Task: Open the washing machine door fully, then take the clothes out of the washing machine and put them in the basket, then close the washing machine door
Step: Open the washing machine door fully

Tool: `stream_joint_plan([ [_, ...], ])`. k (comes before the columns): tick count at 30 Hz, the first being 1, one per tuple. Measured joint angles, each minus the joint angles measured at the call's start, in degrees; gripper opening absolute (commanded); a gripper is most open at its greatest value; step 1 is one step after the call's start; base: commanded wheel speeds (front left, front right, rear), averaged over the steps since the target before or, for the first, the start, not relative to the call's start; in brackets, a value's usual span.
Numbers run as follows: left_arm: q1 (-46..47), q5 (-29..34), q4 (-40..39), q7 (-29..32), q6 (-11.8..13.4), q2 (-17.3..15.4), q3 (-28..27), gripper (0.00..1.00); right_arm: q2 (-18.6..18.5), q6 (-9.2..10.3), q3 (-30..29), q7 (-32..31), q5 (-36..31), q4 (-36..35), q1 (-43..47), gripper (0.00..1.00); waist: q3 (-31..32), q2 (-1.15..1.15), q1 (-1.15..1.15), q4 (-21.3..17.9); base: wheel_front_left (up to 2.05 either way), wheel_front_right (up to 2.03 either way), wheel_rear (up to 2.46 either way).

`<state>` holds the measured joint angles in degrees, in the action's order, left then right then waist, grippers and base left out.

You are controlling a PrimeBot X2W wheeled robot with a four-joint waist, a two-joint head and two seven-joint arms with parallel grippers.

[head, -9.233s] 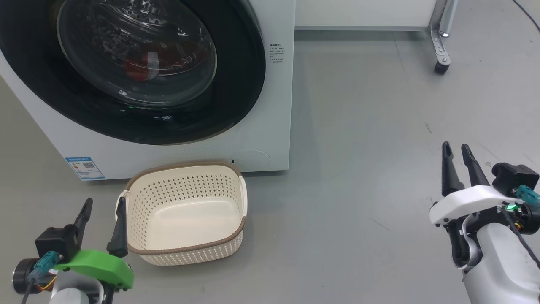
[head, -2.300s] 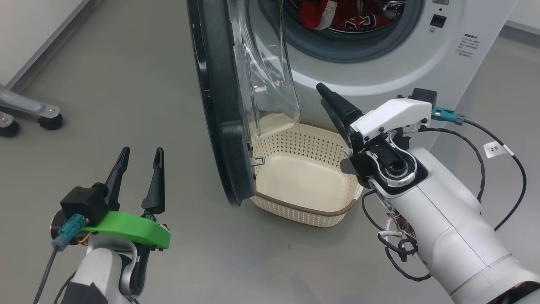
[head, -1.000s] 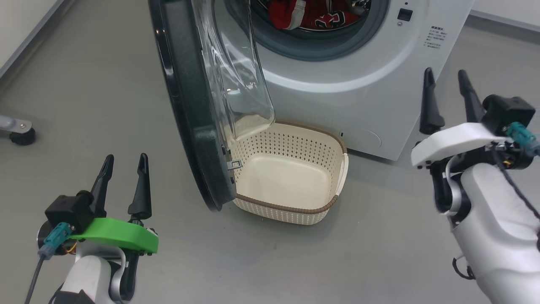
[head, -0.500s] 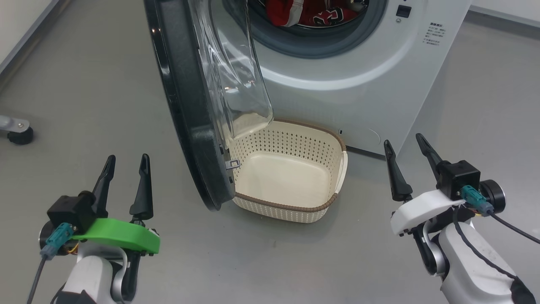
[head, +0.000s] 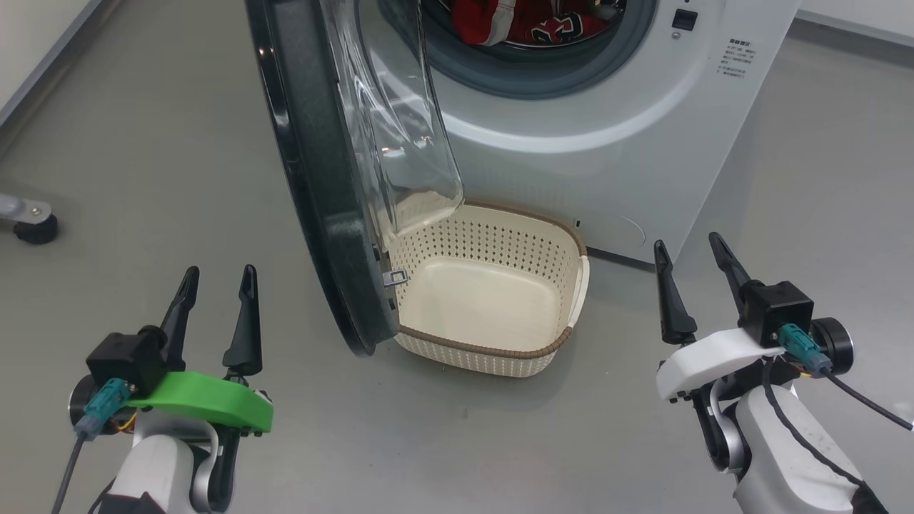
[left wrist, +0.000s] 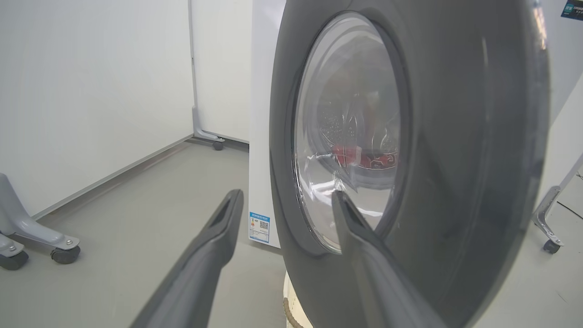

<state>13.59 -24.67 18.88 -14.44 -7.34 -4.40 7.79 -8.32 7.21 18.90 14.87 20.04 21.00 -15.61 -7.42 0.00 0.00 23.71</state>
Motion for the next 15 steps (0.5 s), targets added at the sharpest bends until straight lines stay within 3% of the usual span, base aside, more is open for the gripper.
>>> stream_joint_plan([
  [15, -0.1, 0.7, 0.9, 0.0, 0.0, 0.1, 0.3, 1.00, 2.4, 0.01, -3.8, 0.0, -3.8, -1.0, 2.2, 1.00, 0.2, 0.00, 0.00, -0.1, 0.00, 0.00, 0.00],
])
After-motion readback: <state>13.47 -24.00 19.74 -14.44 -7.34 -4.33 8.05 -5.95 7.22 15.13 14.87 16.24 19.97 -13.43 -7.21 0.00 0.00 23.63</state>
